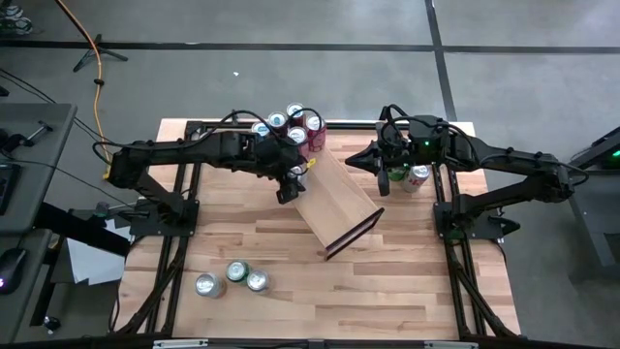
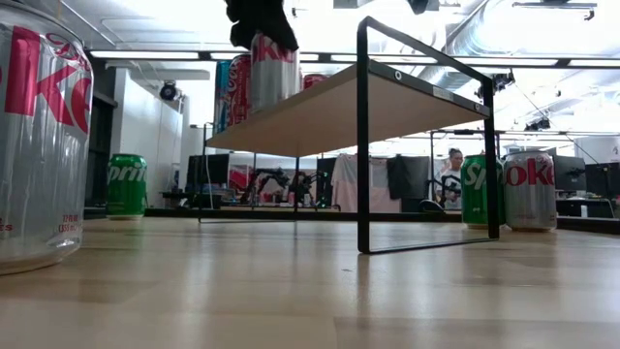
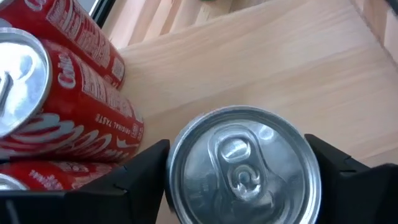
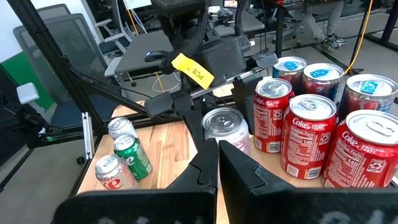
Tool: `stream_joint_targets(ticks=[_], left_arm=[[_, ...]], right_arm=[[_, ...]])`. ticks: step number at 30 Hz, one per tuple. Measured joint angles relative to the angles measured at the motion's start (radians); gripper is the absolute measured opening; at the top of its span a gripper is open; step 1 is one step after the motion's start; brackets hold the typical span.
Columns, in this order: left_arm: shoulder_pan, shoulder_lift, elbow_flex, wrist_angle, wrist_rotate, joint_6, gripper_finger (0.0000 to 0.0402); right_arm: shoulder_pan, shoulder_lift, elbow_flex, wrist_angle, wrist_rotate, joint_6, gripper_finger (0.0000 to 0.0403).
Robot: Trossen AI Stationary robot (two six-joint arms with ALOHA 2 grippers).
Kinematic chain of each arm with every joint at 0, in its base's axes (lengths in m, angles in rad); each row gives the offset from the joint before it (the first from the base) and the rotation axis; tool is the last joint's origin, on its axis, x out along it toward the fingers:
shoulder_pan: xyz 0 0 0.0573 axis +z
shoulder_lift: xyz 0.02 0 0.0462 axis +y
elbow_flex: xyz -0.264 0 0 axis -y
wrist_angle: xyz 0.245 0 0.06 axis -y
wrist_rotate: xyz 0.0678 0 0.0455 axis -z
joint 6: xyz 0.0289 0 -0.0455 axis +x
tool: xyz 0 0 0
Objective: Place canned beverage on shelf
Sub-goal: Put the top left silver soda can on the shelf
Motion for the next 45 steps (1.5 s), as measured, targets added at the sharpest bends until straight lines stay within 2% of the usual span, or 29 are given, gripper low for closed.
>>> stream_joint_targets(ticks=[13, 26, 28, 30, 36, 37, 41, 45], left_arm=[[0.000, -0.017, 0.006, 0.009, -0.004, 0.014, 0.0282], [-0.024, -0.061, 0.184, -0.002, -0.040, 0.072, 0.0275], [-0.053, -0.089, 0.186, 0.006, -0.076, 0.071, 0.0255], [-0.099, -0.116, 0.184, 0.003, -0.157, 0.067, 0.0218], [-0.247, -0.217, 0.079, 0.012, -0.468, 0.014, 0.0029], [-0.263, -0.238, 0.049, 0.012, -0.506, -0.024, 0.0016], [-0.317, -0.324, -0.049, 0.034, -0.609, -0.157, 0.0018], [-0.365, -0.398, -0.083, 0.095, -0.682, -0.177, 0.0003]], right_arm=[[0.000, 0.000, 0.000, 0.000, 0.000, 0.000, 0.0000], [0.000, 0.000, 0.000, 0.000, 0.000, 0.000, 0.0000], [0.000, 0.000, 0.000, -0.003, 0.000, 0.000, 0.0000], [0.000, 0.000, 0.000, -0.013, -0.001, 0.006, 0.0000], [0.003, 0.040, -0.014, -0.014, -0.017, 0.132, 0.0000], [0.007, 0.058, -0.022, -0.006, -0.016, 0.164, 0.0000], [0.038, 0.153, -0.054, 0.044, -0.049, 0.272, 0.0000], [0.083, 0.271, -0.055, 0.119, -0.095, 0.358, 0.0000]])
